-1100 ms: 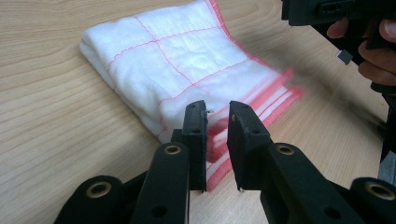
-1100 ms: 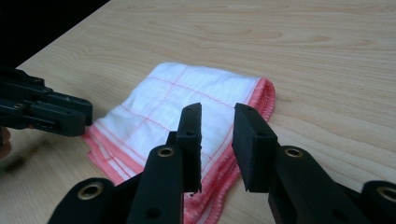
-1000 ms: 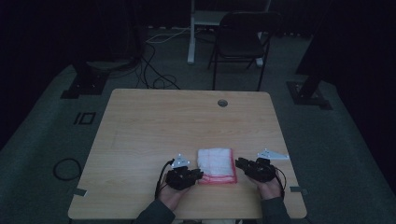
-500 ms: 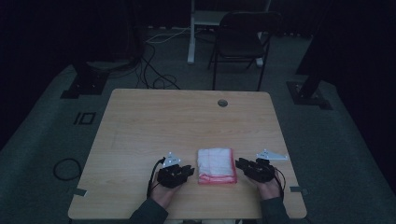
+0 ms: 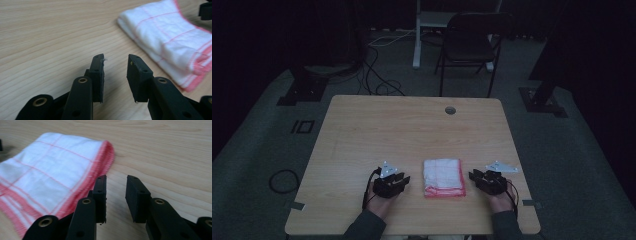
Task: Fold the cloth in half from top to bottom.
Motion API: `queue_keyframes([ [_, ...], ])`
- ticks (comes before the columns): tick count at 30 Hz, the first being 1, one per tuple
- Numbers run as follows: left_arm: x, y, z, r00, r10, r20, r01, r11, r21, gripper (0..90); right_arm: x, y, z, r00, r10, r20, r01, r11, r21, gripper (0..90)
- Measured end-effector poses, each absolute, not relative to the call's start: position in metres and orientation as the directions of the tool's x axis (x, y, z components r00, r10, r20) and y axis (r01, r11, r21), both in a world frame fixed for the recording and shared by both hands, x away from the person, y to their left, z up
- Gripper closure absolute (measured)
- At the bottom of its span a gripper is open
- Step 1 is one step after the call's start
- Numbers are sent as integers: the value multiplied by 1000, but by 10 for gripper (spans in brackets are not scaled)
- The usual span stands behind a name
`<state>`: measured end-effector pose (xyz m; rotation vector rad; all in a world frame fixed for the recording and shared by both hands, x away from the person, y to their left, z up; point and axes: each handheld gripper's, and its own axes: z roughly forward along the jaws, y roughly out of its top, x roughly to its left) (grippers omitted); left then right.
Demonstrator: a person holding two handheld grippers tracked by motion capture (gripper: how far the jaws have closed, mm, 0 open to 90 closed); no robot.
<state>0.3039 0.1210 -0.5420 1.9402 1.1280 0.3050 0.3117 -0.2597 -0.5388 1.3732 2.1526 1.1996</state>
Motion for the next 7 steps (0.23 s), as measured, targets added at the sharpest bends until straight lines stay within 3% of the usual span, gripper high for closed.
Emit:
queue_keyframes([
  [7,306,129,-542,532,824,-194,603,-207,771,646,315,-270,-544,-431,894,124,595,178,784,704],
])
